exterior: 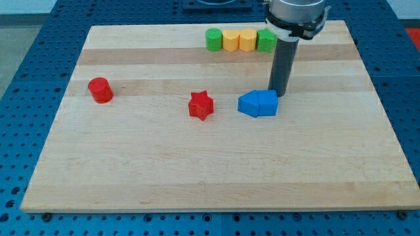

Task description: Move the red circle closer to the red star

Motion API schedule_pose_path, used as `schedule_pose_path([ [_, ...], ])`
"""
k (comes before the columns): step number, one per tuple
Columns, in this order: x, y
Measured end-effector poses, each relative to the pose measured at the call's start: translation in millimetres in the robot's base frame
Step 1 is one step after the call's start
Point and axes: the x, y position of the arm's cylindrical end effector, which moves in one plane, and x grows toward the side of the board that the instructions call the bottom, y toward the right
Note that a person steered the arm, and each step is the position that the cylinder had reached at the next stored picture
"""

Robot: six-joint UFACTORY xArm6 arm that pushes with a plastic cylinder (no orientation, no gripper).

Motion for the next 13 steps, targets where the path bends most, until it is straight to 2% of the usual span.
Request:
schedule_pose_path([
  [2, -5.5, -13.1],
  [3, -6.6, -61.9],
  [7, -57.1, -282.5],
  [9, -57.6, -386.4],
  [10, -37.7, -398.8],
  [13, 0.8, -319.1],
])
